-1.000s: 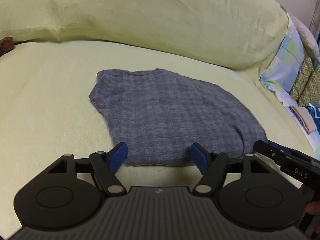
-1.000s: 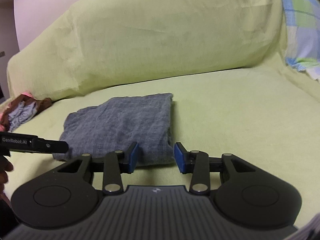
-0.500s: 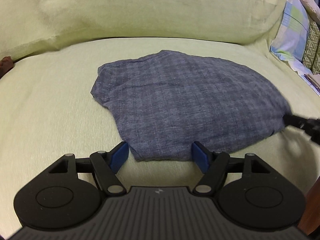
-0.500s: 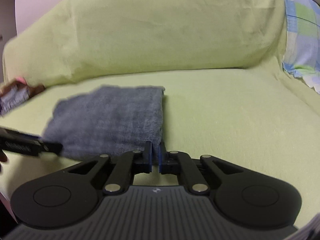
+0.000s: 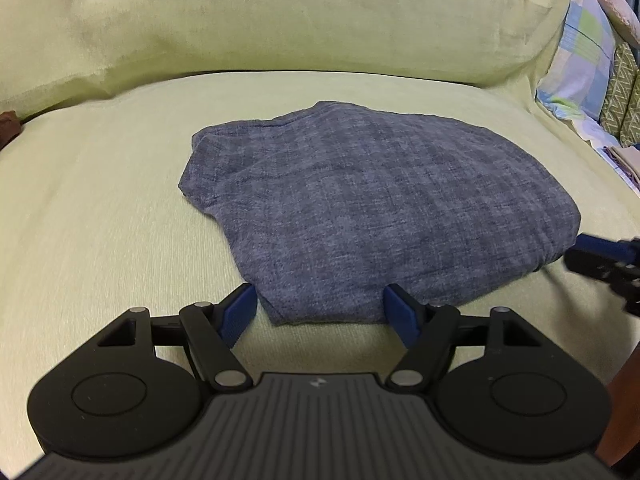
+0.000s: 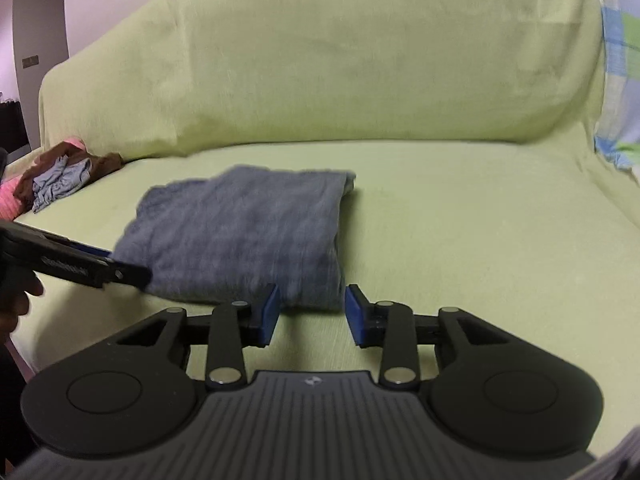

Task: Fold clothes

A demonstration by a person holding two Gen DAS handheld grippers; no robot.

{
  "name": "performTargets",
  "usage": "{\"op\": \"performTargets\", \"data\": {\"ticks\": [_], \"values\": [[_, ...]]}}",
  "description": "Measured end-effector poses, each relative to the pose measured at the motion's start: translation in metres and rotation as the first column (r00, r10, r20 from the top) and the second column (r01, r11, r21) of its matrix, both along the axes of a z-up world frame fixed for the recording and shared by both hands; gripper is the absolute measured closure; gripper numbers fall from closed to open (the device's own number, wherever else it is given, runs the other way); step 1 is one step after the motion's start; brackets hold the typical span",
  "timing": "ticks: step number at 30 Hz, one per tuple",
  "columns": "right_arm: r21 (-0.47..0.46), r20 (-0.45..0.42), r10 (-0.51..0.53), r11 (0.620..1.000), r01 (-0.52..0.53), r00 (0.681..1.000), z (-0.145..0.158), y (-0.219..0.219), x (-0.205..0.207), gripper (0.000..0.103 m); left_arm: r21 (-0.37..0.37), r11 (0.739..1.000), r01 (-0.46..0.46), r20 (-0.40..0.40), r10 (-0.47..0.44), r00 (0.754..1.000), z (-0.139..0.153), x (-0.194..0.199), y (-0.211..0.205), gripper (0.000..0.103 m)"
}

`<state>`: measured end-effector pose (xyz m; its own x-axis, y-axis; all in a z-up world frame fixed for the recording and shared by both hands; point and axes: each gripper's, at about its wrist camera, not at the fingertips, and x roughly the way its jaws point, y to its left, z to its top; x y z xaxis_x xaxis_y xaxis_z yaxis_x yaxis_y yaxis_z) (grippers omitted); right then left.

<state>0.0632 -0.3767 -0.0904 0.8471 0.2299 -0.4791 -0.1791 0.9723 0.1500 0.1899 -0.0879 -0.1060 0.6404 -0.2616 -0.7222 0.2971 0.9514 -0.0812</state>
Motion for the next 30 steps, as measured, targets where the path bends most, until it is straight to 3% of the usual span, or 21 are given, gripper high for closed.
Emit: {"op": "performTargets", "data": {"ticks": [3,7,8,9,12,14,15,18,20,21,22,25,27,29,30], "values": [[-0.002,0.016,0.007,1.0,-0.007,1.0,0.0,0.001,0.001,0.103,0.002,1.0,0.001,0.0,-0.001,1.0,0.0,0.001,-0.001,0.03],[-0.042,0.016,-0.04,0.998,0.041,0.999,0.003,0.0,0.003,0.103,0.013,1.0,0.011,0.006,-0.011,1.0,-0.001,0.001,-0.001,0.029],[-0.047,-0.03,-0.112,0.993,0.111,0.993,-0.003,-0.011,0.007,0.103,0.012,1.0,0.014,0.009,-0.014,1.0,-0.001,0.001,-0.001,0.029],[-0.032,-0.053,-0.151,0.988,0.15,0.987,-0.006,-0.02,0.008,0.103,0.012,1.0,0.014,0.01,-0.014,1.0,-0.001,0.001,-0.001,0.029],[0.048,-0.032,-0.141,0.989,0.143,0.989,0.001,-0.031,0.001,0.103,0.017,1.0,0.01,0.014,-0.011,1.0,-0.001,0.0,-0.003,0.029],[0.075,0.009,-0.094,0.993,0.093,0.996,0.013,-0.027,-0.004,0.086,0.019,1.0,0.008,0.012,-0.008,1.0,0.0,0.0,-0.003,0.03],[0.086,0.023,-0.076,0.994,0.074,0.997,0.016,-0.025,-0.005,0.068,0.016,1.0,0.007,0.01,-0.007,1.0,0.0,0.0,-0.003,0.03],[0.131,0.045,-0.037,0.991,0.03,0.998,0.023,-0.016,-0.002,0.062,0.013,1.0,0.006,0.009,-0.006,1.0,0.0,-0.001,-0.002,0.03],[0.149,0.025,-0.043,0.988,0.039,0.999,0.019,-0.013,0.007,0.063,0.014,1.0,0.004,0.012,-0.004,1.0,0.0,-0.001,-0.002,0.03],[0.145,0.016,-0.05,0.988,0.047,0.999,0.016,-0.011,0.012,0.084,0.015,1.0,0.005,0.014,-0.005,1.0,-0.001,-0.002,-0.002,0.029],[0.133,0.002,-0.06,0.989,0.059,0.998,0.014,-0.01,0.015,0.094,0.014,1.0,0.006,0.014,-0.006,1.0,-0.001,-0.002,-0.002,0.029],[0.047,-0.088,-0.165,0.984,0.17,0.982,0.004,-0.011,0.025,0.093,0.013,1.0,0.01,0.01,-0.01,1.0,0.001,-0.002,0.001,0.03],[-0.079,-0.09,-0.279,0.959,0.272,0.956,0.006,-0.011,0.022,0.088,-0.024,1.0,-0.014,-0.005,0.014,1.0,0.01,-0.005,0.014,0.033],[-0.055,-0.053,-0.29,0.956,0.287,0.956,0.014,-0.012,0.016,0.085,-0.067,0.997,-0.037,0.026,0.039,0.999,0.024,-0.007,0.028,0.034],[-0.016,-0.019,-0.273,0.962,0.272,0.962,0.021,-0.01,0.013,0.078,-0.084,0.995,-0.047,0.048,0.051,0.998,0.032,-0.006,0.035,0.034]]}}
